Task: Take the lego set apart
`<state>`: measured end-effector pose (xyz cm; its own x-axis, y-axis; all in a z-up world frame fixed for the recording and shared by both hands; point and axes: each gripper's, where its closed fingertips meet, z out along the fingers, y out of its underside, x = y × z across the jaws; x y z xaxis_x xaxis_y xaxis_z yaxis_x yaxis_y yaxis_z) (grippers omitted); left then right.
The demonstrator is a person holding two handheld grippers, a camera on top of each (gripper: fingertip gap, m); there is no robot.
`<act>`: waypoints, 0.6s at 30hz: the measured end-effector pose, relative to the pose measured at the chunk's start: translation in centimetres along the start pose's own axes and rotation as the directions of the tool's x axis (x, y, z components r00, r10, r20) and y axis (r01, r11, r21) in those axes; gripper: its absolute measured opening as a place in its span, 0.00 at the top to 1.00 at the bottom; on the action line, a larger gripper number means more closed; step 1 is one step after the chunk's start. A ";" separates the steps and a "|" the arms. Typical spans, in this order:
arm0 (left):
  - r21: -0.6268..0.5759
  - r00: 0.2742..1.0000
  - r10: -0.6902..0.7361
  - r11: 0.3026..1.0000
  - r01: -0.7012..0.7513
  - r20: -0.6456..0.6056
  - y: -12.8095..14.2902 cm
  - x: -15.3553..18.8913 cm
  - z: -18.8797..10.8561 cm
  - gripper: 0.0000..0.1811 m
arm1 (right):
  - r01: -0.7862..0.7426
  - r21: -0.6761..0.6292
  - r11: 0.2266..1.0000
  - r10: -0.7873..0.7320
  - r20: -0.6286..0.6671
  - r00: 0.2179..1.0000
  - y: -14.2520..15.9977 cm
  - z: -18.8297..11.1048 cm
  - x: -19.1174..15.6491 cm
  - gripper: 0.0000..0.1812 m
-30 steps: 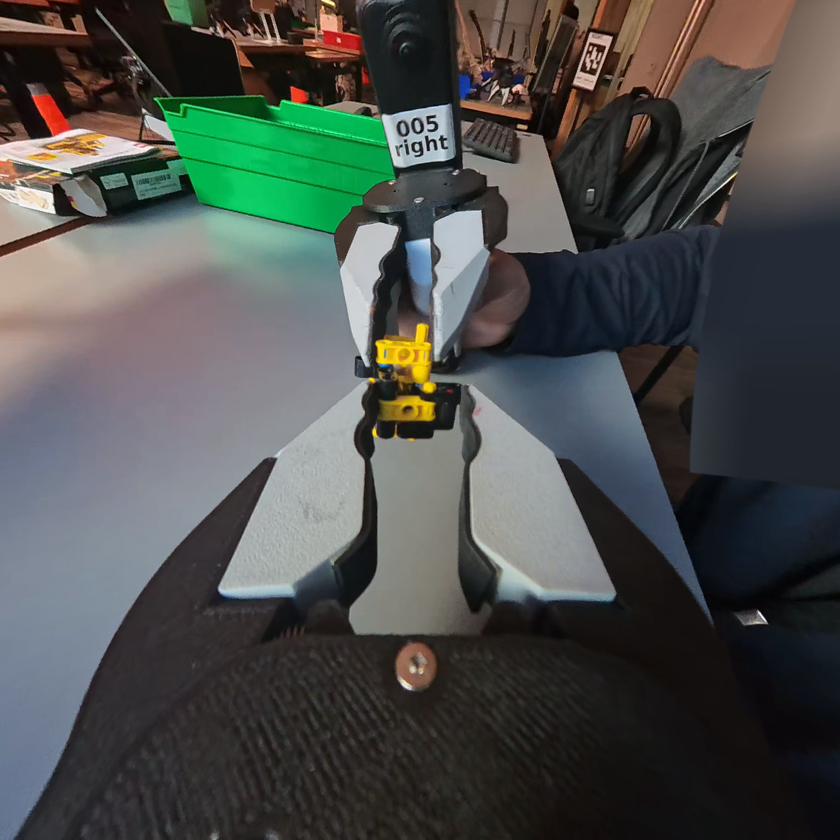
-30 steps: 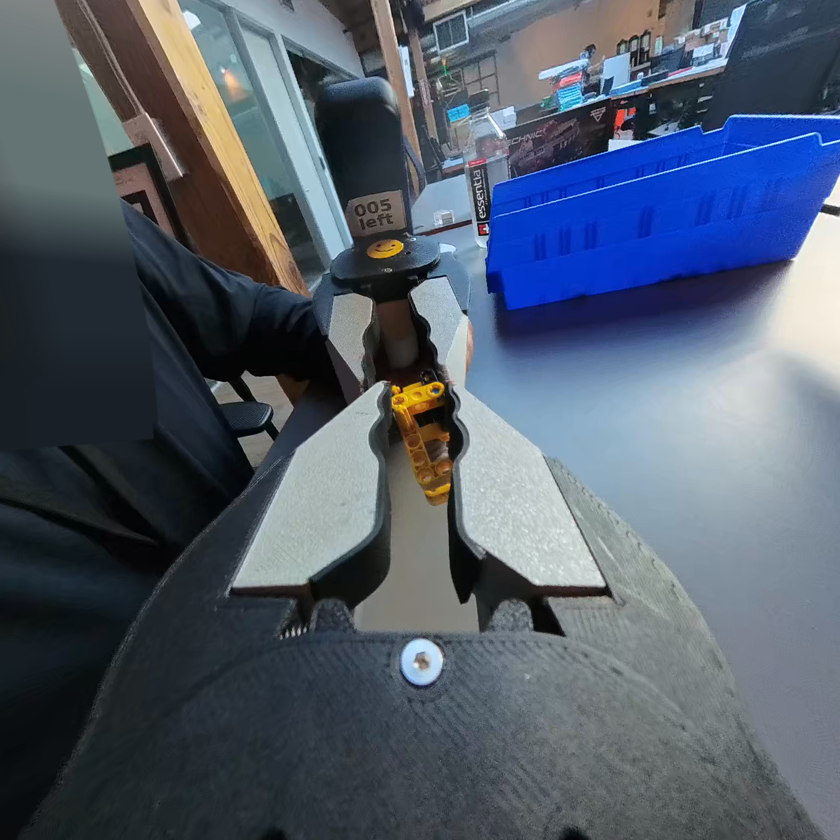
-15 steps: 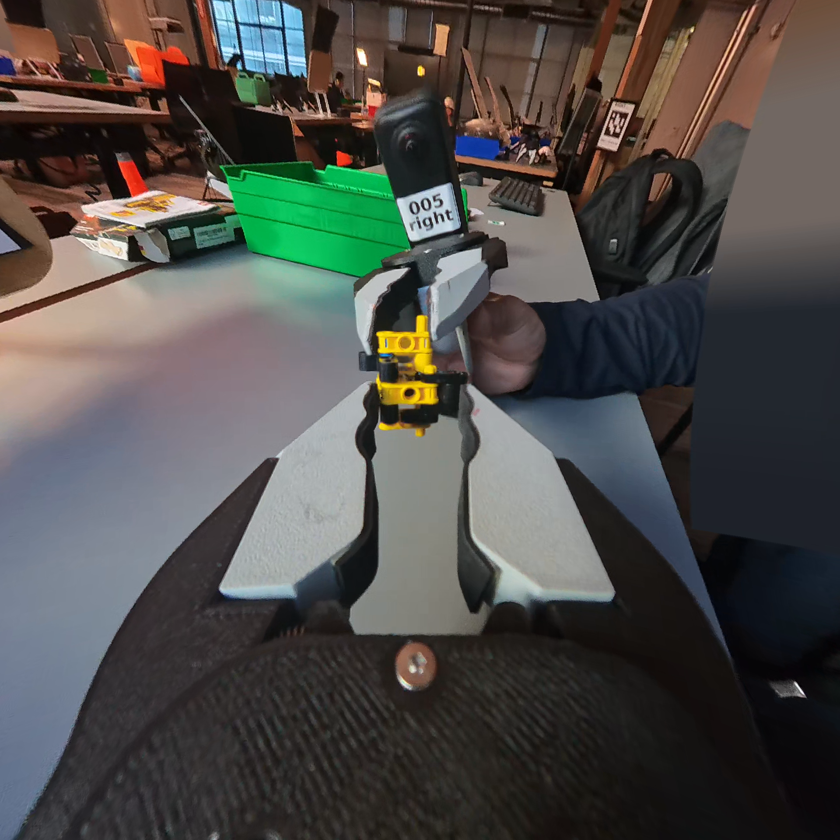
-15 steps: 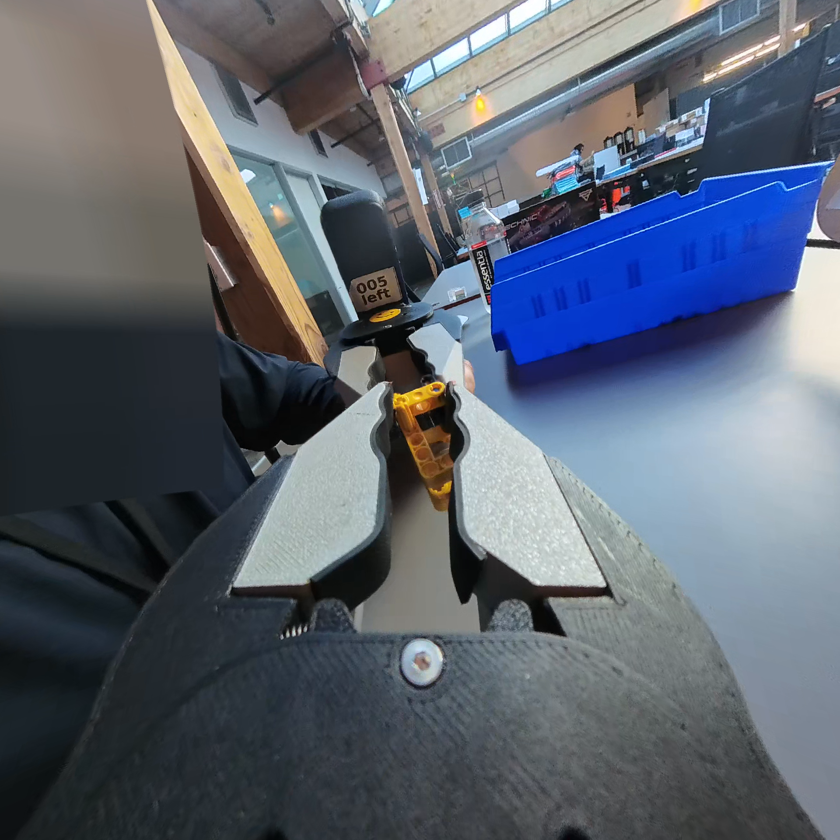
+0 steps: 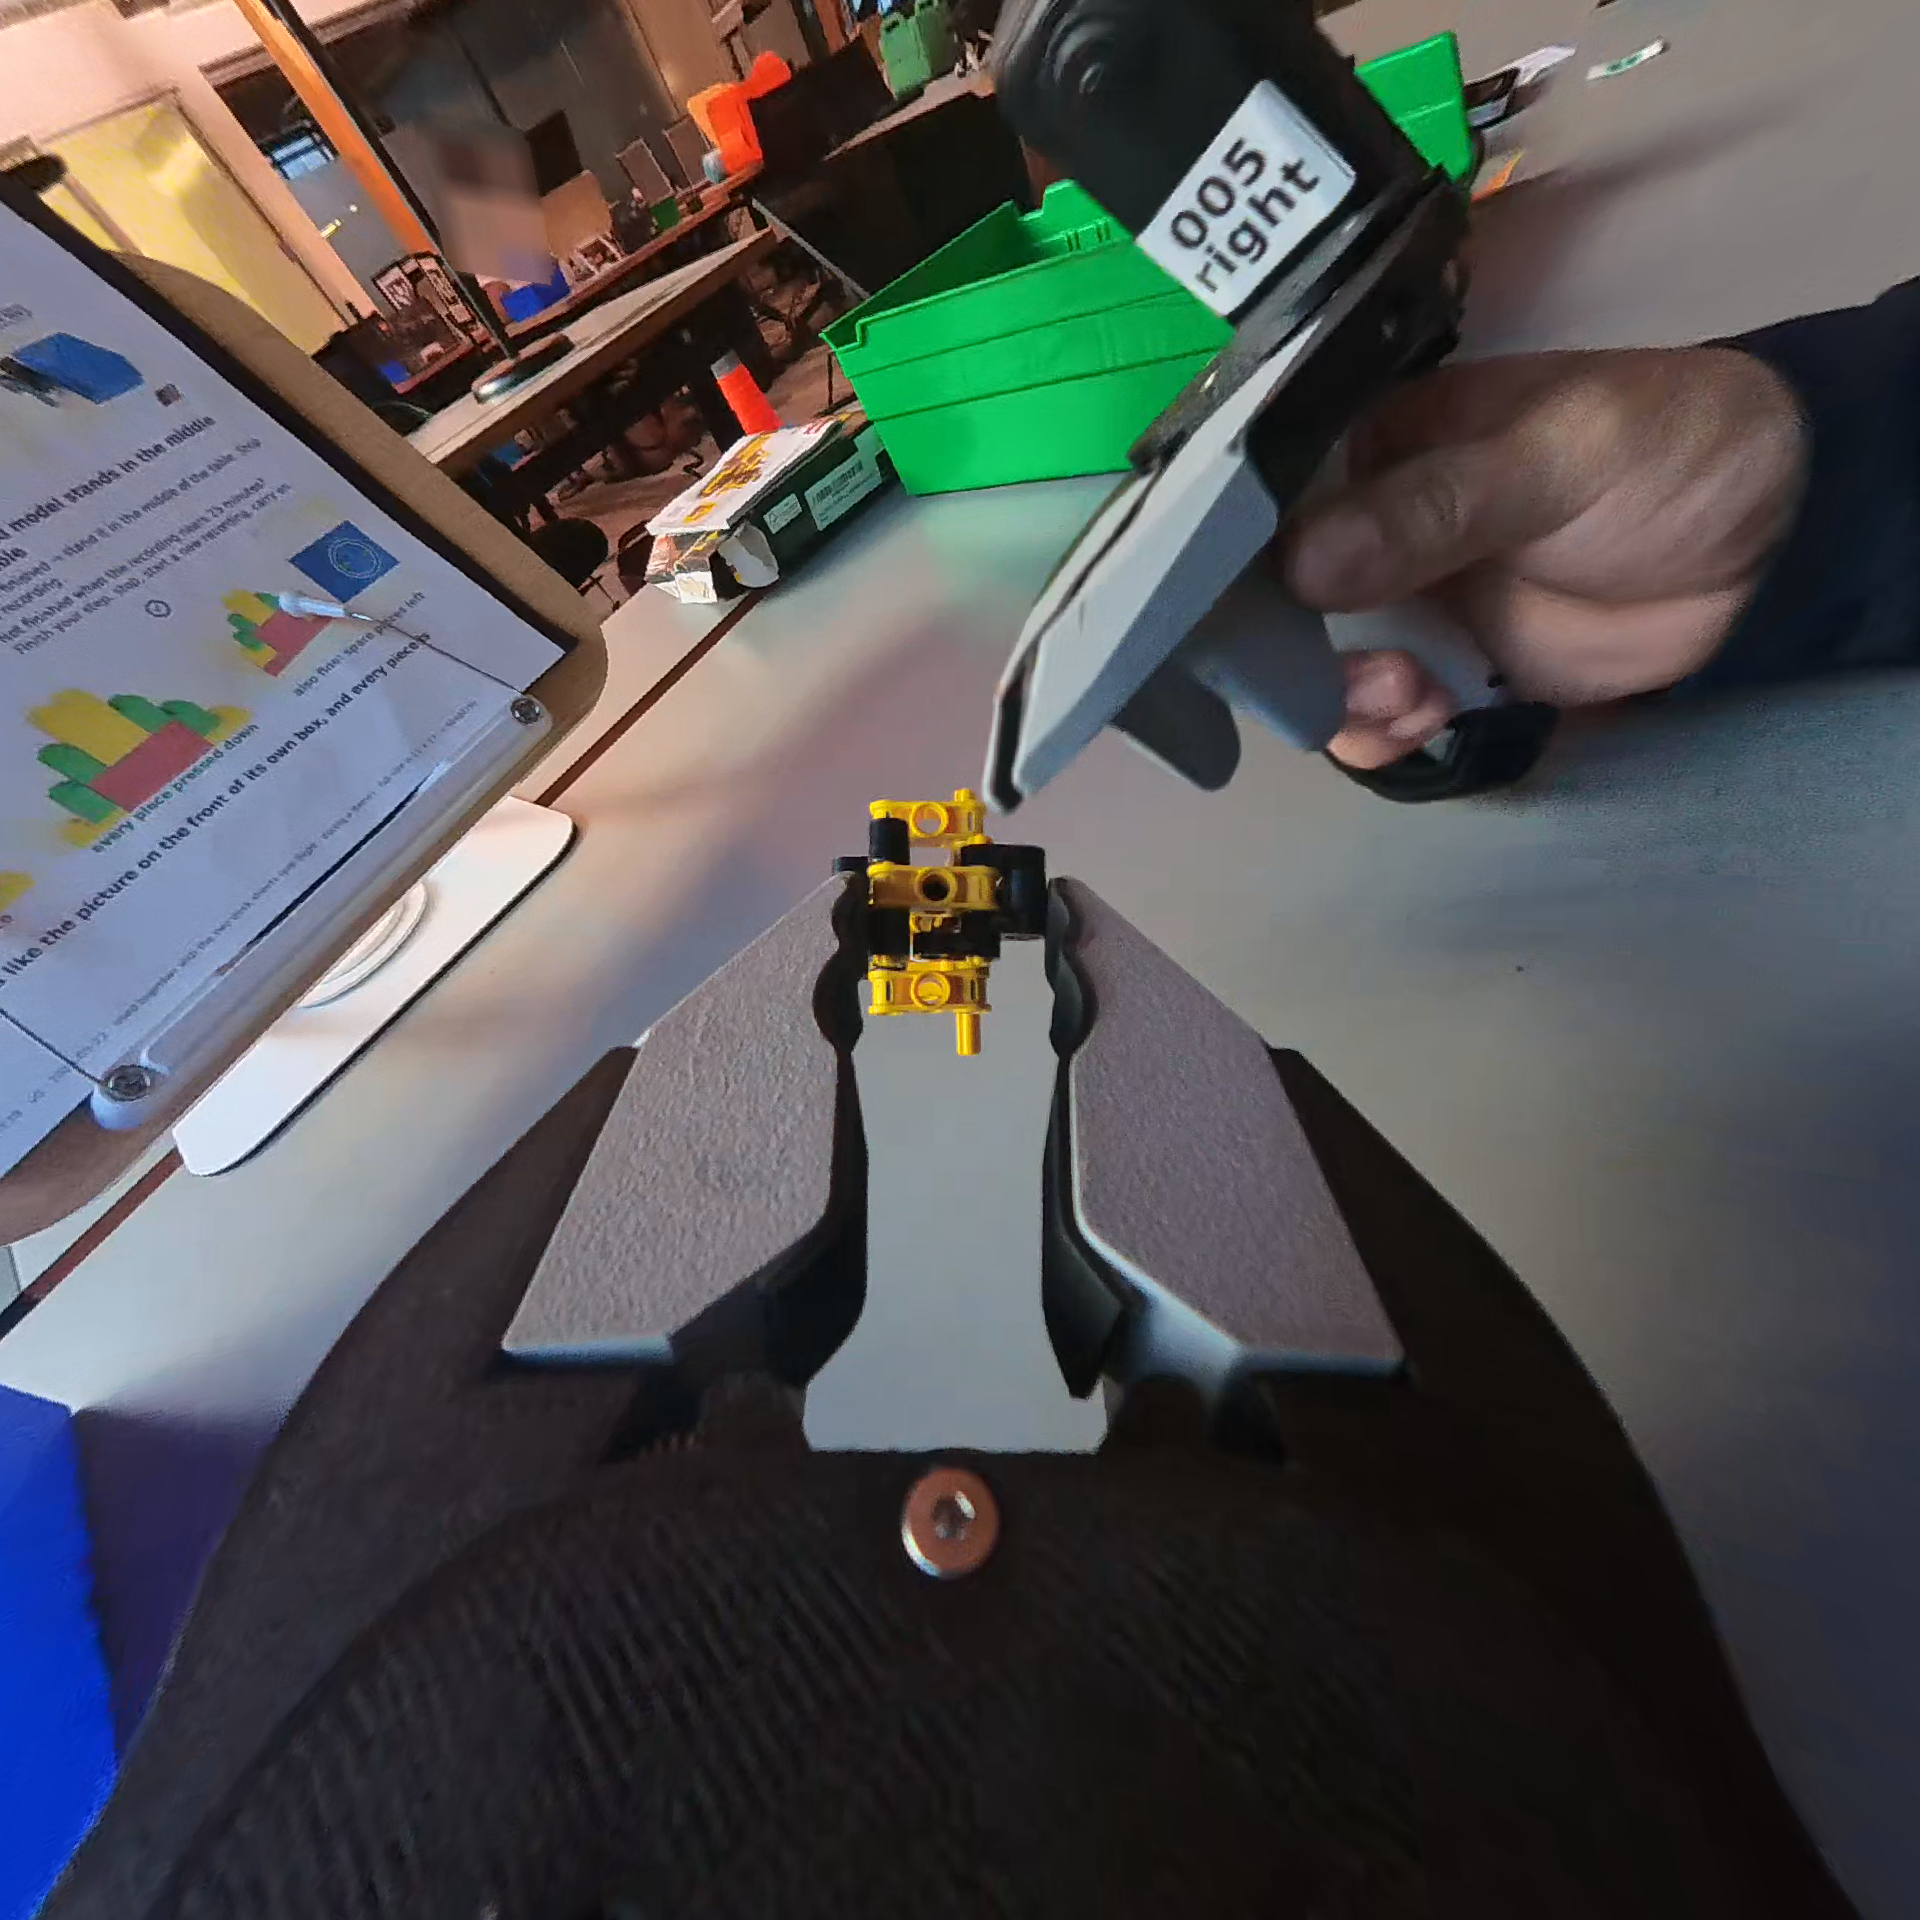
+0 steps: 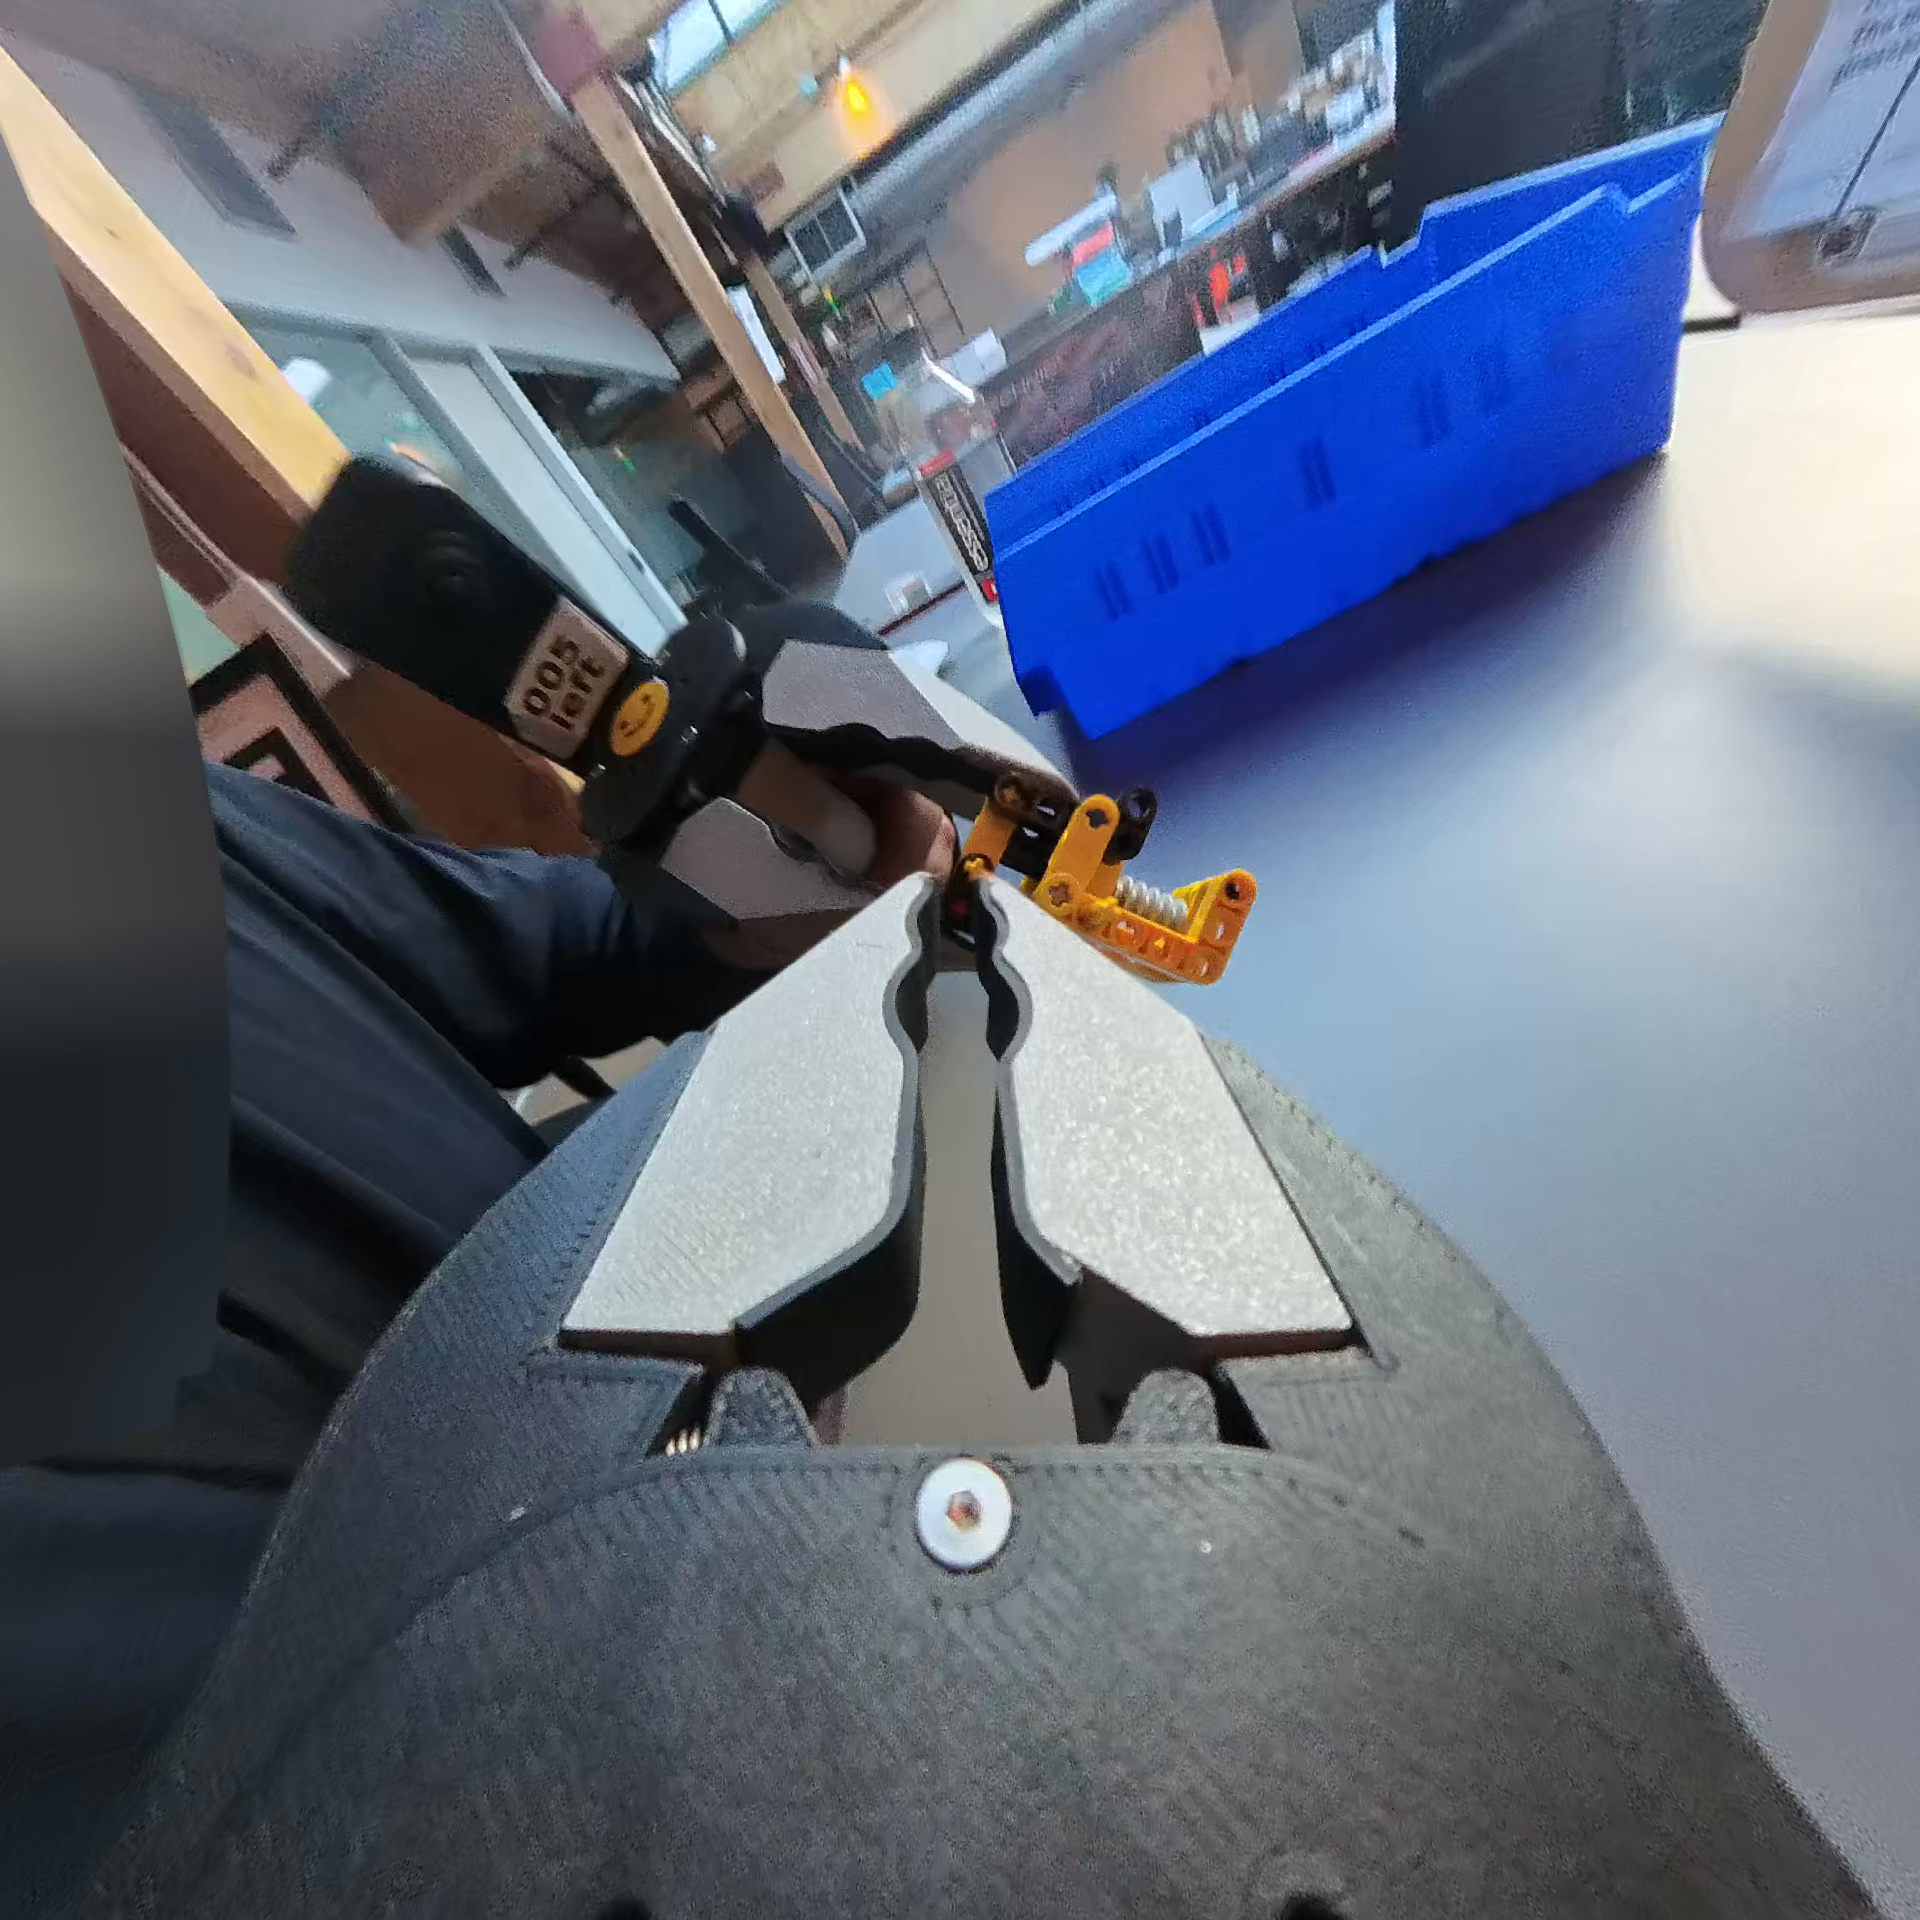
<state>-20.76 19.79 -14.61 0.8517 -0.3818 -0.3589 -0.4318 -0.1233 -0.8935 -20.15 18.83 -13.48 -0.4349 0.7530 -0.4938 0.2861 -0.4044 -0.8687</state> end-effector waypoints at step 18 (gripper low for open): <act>-0.067 0.965 0.205 0.978 -0.197 0.165 0.1 -0.6 0.5 0.83 | -0.029 0.044 0.999 0.035 -0.137 0.990 0.5 0.2 1.2 1.00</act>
<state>-21.21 20.46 -14.63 0.7818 -0.2430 -0.5742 -0.6099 -0.1070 -0.7852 -20.70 19.40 -14.50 -0.3038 0.8022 -0.5140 0.2606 -0.4489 -0.8547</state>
